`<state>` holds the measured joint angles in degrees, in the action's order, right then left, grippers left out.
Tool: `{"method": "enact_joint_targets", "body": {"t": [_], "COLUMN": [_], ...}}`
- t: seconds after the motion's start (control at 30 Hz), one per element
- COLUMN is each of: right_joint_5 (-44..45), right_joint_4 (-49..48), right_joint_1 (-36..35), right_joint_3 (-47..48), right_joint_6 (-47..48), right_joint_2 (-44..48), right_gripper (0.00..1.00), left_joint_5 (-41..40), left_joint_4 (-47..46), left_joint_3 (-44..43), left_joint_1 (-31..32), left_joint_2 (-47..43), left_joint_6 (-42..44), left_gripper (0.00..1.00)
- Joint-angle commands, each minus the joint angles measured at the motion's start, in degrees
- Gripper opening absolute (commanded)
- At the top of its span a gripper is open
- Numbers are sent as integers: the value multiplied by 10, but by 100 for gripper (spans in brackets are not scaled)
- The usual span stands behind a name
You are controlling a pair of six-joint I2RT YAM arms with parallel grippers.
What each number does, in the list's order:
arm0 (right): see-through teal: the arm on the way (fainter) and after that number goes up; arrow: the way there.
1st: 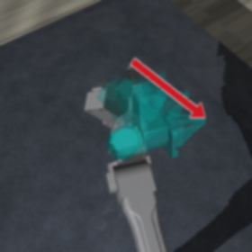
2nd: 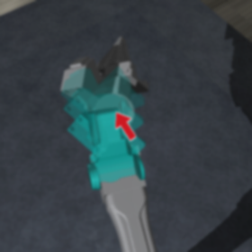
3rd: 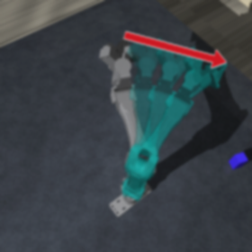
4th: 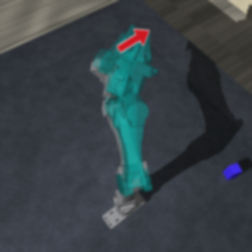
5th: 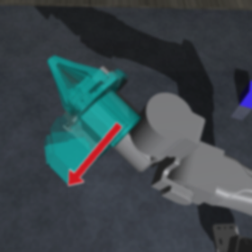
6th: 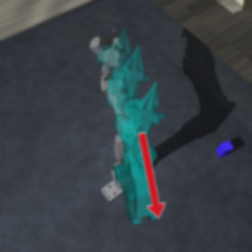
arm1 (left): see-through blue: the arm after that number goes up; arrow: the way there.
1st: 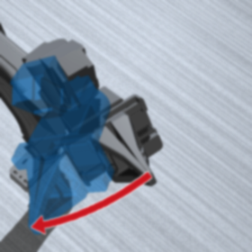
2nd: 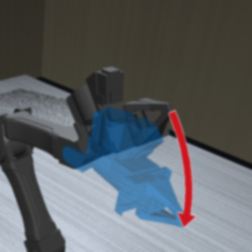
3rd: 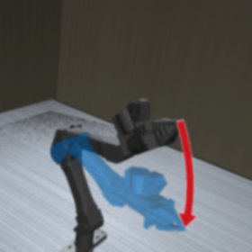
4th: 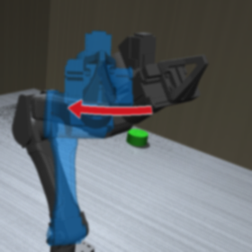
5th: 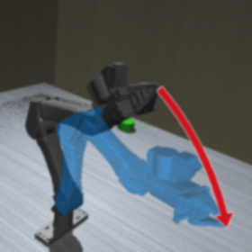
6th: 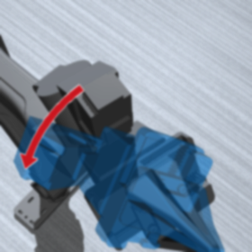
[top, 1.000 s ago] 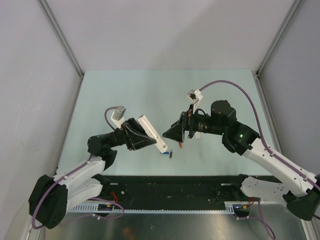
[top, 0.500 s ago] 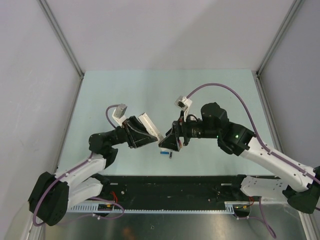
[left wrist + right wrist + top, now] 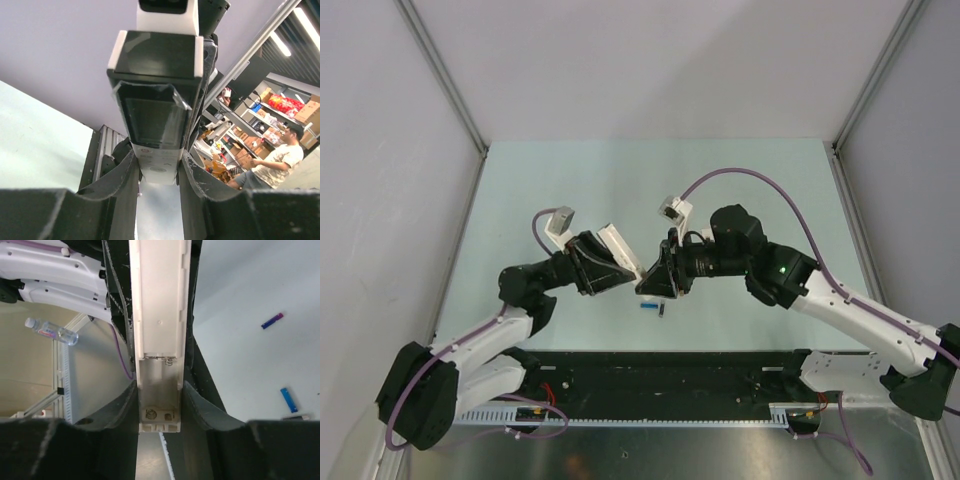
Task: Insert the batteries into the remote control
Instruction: Adjust the remote control.
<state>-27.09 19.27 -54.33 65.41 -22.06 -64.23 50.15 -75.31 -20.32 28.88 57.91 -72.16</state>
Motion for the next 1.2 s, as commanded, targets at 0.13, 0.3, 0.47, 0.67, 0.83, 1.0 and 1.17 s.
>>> {"method": "enact_joint_targets", "body": {"t": [0.13,0.3,0.47,0.67,0.83,1.0,1.17], "right_joint_5": [-43,28,207,352,389,391,396], "right_joint_4": [-30,47,161,209,214,205,197], "right_joint_1": [-3,-2,-3,-23,-39,-48,-55], "right_joint_3": [25,58,84,85,85,85,85], "right_joint_6": [-11,22,45,30,15,0,-12], "right_joint_2": [-2,15,19,9,-9,-31,-49], "right_gripper": [0,0,0,0,0,0,0], "left_joint_5": [-22,-44,-59,-124,-172,-216,-247], "left_joint_4": [-208,-208,-165,-143,-58,20,53], "left_joint_3": [-17,6,17,33,18,3,-12], "left_joint_1": [3,-1,-28,-30,-24,-8,27], "left_joint_2": [18,13,27,26,25,52,78], "left_joint_6": [-19,-6,-32,-6,43,76,116], "left_gripper": [31,72,82,100,100,100,100]}}
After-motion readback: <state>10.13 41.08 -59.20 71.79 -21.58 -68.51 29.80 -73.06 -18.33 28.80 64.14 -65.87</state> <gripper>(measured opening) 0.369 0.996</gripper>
